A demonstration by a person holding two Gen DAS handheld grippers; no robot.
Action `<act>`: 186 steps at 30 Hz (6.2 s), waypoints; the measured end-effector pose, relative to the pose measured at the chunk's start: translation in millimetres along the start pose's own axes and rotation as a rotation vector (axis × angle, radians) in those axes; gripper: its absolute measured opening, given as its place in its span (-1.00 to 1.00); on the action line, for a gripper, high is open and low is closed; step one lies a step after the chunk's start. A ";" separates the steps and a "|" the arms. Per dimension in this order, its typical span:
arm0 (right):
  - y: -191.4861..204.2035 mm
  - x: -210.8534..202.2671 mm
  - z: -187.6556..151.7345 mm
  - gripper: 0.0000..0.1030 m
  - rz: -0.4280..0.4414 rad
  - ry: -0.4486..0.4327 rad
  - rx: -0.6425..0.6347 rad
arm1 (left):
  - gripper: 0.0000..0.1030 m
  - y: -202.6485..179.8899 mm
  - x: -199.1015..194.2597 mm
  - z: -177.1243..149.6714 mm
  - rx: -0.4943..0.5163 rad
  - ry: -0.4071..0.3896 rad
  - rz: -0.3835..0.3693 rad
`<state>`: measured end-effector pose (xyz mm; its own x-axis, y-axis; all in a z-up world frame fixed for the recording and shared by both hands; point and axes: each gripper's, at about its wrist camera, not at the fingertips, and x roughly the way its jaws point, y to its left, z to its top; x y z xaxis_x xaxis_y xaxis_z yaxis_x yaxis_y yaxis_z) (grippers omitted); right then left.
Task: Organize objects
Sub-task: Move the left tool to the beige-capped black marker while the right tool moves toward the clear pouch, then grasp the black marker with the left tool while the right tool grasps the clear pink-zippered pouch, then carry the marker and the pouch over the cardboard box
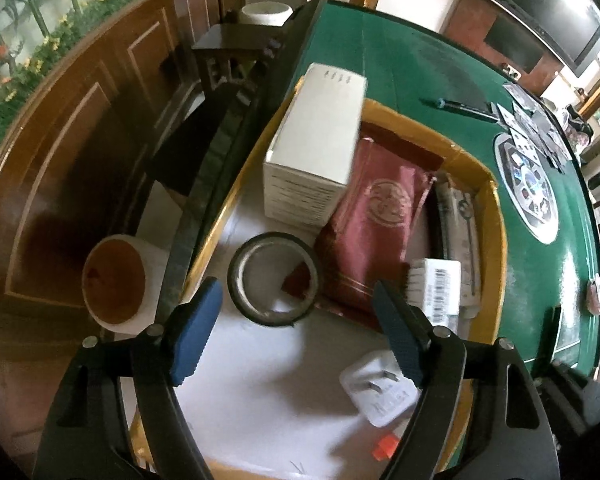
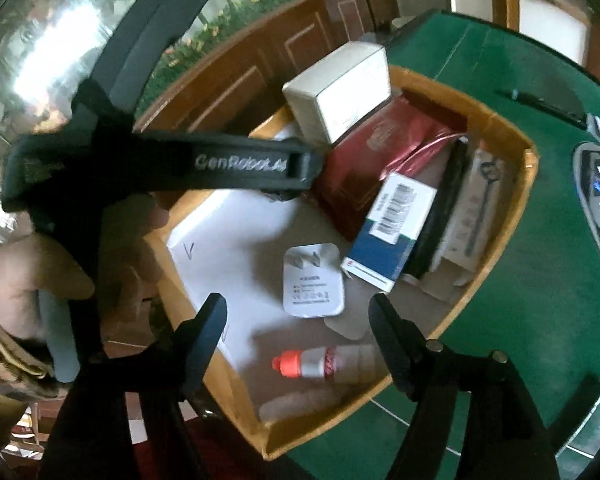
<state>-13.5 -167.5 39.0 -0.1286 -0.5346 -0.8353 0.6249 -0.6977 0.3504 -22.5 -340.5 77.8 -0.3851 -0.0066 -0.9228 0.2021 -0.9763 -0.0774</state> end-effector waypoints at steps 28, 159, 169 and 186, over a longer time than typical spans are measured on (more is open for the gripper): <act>-255.6 -192.3 -169.2 0.56 -0.247 -0.194 0.609 | 0.54 -276.5 -4.6 -97.1 0.265 0.120 -0.246; -152.3 -111.2 -112.3 -0.47 -0.008 -0.077 0.384 | -0.73 -144.6 -42.2 -114.5 0.154 0.082 -0.336; -132.8 -99.5 -98.9 -0.48 0.022 -0.064 0.344 | -0.73 -132.7 -57.3 -108.6 0.145 0.054 -0.291; -75.5 -96.8 -51.1 -0.48 0.084 -0.074 0.178 | -0.73 -80.0 -87.8 -85.4 0.098 -0.056 -0.184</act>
<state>-8.9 -38.8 71.7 -0.1422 -0.6239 -0.7684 0.4906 -0.7187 0.4927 72.0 -243.3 132.8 -0.4574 0.1639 -0.8740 0.0361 -0.9786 -0.2025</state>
